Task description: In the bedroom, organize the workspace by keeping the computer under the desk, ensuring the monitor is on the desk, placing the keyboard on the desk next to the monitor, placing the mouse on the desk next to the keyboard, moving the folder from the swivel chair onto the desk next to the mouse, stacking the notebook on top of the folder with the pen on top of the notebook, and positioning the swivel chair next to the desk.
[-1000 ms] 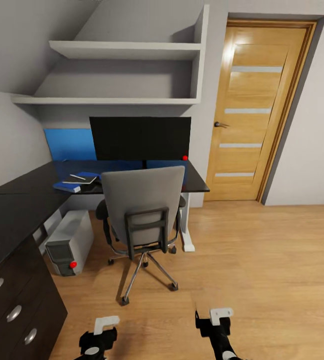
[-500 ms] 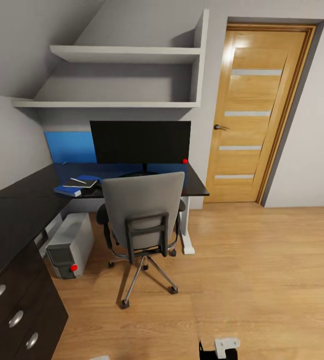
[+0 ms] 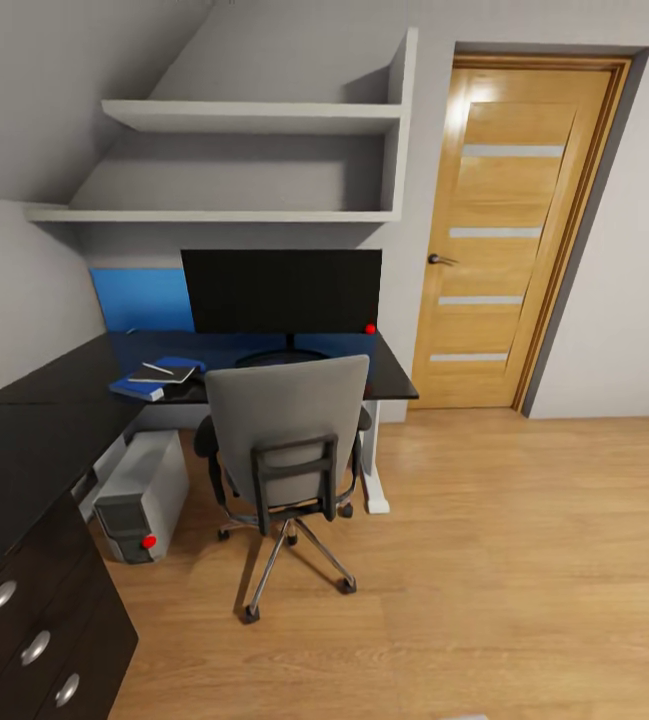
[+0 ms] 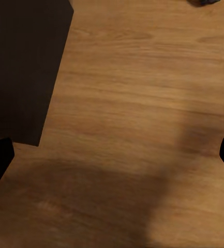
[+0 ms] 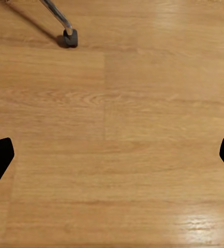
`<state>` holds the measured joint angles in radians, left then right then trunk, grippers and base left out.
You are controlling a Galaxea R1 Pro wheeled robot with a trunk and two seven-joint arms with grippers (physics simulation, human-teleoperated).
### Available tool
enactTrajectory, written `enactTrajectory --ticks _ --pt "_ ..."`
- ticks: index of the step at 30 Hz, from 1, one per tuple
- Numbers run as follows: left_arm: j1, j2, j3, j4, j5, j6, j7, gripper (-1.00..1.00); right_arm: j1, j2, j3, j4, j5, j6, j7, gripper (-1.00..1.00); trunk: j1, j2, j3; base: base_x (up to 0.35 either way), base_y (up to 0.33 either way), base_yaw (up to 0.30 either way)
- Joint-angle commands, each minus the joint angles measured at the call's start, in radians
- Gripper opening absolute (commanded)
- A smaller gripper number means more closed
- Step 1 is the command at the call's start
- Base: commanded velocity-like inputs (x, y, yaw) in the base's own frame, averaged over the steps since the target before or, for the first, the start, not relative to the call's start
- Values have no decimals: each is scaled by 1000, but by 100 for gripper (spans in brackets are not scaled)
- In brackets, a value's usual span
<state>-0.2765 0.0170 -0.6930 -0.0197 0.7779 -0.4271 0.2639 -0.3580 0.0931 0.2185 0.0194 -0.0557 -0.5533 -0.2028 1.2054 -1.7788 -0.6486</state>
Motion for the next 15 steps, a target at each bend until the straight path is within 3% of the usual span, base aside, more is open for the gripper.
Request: enactTrajectory --ticks 1,6,15 --pt "2 2 -8 -2 3 -23 -12 100 -1 0 8 2 -6 -4 -4 100 -4 7 2 0 0 0" --pt "3 4 -8 -2 3 -59 -21 100 -1 0 8 2 -6 -4 -4 100 -23 42 18 0 0 0" --pt "3 3 -9 -2 3 -68 -23 100 -1 0 8 2 -6 -4 -4 100 -58 105 46 0 0 0"
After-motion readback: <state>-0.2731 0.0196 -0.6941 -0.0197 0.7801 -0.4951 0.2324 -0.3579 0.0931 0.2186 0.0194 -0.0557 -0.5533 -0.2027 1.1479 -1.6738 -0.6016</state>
